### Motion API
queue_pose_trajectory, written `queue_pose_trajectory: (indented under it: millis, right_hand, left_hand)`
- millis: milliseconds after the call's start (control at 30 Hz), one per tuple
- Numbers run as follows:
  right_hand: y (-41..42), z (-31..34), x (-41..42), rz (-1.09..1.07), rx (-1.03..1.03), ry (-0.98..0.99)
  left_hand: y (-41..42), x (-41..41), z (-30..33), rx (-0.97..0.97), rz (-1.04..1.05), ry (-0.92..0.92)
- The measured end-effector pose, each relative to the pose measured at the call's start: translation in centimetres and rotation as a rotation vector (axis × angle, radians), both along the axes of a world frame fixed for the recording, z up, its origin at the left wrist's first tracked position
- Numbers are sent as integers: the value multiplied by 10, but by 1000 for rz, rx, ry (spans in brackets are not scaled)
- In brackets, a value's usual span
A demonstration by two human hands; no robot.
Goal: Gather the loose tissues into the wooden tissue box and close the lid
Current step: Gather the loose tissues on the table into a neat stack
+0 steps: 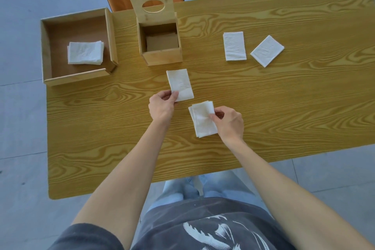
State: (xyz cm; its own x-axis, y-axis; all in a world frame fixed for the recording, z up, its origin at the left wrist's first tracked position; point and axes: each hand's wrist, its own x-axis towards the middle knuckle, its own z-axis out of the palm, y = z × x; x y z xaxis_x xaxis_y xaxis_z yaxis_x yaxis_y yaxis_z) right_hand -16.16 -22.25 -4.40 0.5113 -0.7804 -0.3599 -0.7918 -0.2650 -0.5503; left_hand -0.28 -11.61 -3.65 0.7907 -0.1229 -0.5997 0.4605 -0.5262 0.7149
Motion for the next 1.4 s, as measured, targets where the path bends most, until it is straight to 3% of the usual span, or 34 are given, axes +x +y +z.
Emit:
queue_pose_trajectory:
  millis: [200, 433, 567, 733, 867, 1000, 1267, 1400]
  right_hand:
    - [-2, 1, -2, 15, 28, 2]
    - [-3, 9, -3, -107, 35, -99]
    - [-4, 20, -4, -141, 243, -214]
    - [-4, 12, -9, -51, 201, -158]
    - [-3, 7, -10, -65, 183, -95]
    - [-1, 4, -11, -81, 95, -40]
    - [-12, 5, 3, -99, 123, -44]
    - [-27, 4, 13, -97, 152, -59]
  left_hand:
    - [6, -26, 17, -203, 21, 122]
    - [16, -62, 23, -226, -57, 163]
    - [21, -80, 17, -182, -78, 180]
    - [23, -90, 9, -103, -139, 171]
    - [24, -91, 7, 67, -231, 50]
    - [23, -87, 7, 82, -152, 23]
    - [-1, -72, 4, -126, 54, 253]
    - [-11, -60, 2, -179, 63, 287]
